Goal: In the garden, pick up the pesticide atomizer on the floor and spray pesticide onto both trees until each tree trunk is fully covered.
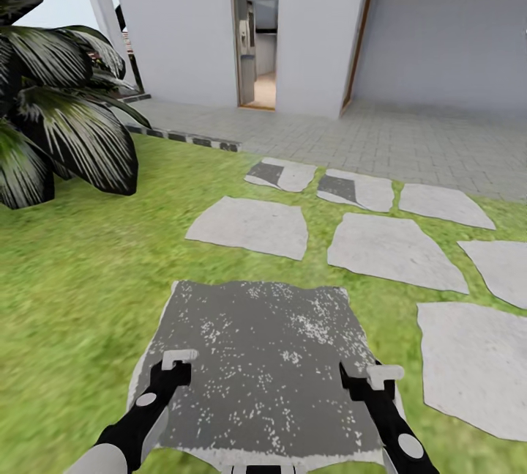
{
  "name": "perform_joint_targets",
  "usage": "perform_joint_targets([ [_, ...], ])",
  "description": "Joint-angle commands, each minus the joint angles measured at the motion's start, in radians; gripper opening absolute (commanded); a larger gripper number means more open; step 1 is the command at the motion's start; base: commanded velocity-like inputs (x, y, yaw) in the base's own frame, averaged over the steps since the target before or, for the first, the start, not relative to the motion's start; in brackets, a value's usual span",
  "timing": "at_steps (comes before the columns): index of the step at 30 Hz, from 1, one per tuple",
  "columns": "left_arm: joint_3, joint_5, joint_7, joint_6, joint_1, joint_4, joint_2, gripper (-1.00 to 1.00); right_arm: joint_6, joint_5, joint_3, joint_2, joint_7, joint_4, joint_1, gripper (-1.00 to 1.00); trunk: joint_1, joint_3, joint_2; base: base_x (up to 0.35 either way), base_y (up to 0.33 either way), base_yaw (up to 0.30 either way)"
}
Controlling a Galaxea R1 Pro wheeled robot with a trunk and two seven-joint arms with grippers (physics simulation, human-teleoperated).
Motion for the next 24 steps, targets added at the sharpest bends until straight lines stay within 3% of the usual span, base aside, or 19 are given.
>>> perform_joint_targets([
  [1, 0.0, 0.0, 0.0, 0.0, 0.0, 0.0, 0.0, -1.0, 0.0, 0.0, 0.0, 0.0, 0.0, 0.0, 0.0, 1.0, -0.004, 0.005, 0.007, 0.0, 0.0, 0.0],
  [24, 0.0, 0.0, -0.001, 0.0, 0.0, 0.001, -0.002, -1.0, 0.0, 0.0, -0.001, 0.0, 0.0, 0.0, 0.0, 1.0, -0.092, 0.112, 0.168, 0.0, 0.0, 0.0],
])
